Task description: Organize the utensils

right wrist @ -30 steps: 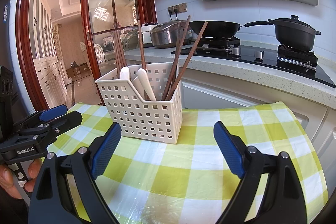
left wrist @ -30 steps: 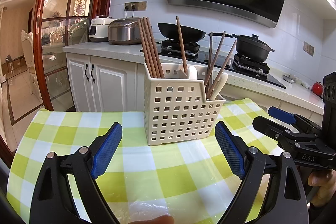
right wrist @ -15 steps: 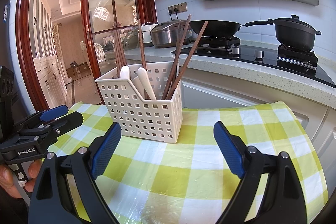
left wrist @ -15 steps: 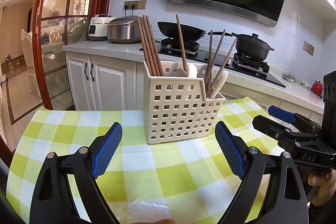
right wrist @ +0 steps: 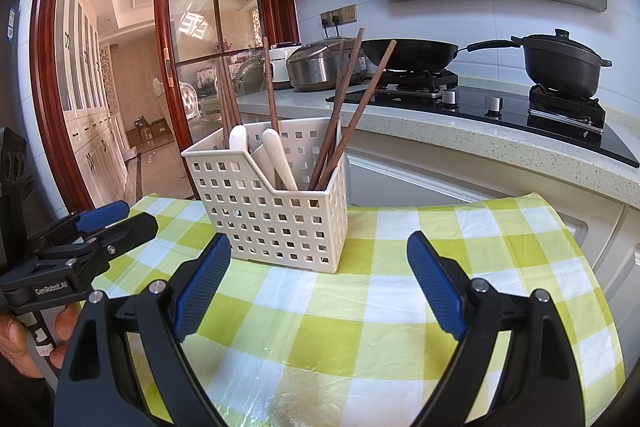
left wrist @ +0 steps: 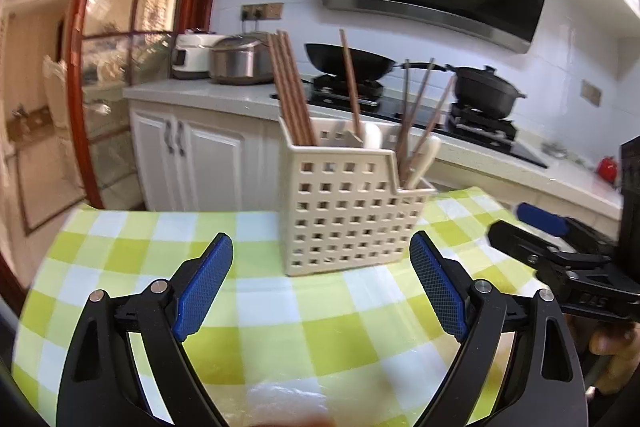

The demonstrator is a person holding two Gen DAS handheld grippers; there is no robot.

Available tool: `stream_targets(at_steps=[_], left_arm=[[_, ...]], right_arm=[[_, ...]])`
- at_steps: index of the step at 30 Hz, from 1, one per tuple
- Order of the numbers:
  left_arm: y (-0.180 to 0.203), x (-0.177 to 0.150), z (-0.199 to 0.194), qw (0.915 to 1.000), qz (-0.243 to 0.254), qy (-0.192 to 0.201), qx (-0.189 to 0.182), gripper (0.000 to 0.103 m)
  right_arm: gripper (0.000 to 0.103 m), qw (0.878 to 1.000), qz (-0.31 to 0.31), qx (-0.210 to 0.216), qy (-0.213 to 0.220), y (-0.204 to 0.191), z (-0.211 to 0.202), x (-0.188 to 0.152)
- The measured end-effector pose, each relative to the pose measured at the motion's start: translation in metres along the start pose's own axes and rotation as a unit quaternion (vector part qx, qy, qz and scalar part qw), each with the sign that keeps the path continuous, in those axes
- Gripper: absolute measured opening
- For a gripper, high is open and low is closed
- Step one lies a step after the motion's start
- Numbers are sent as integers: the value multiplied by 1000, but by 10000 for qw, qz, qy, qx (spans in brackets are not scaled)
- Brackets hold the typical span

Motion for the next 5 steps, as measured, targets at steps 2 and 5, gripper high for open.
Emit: stream_targets(at_steps=[2,5], left_arm=[[2,0,-1,10000,21,-8,-57,84],[3,0,0,10000,36,-22,-41,84]], right_arm=[[87,10000,3,-1,-10,0,1,0],[87,10000,-1,1,-12,0,1,1]])
Point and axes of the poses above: each gripper's, at about its wrist camera, not at the fingertips, and z roughly the way its jaws point, y to its right, x to its top, the point moved 7 cm from there along z, roughly the way its jaws point, and after that the axes turned 15 degrees about -y, right-handed, at the moved point
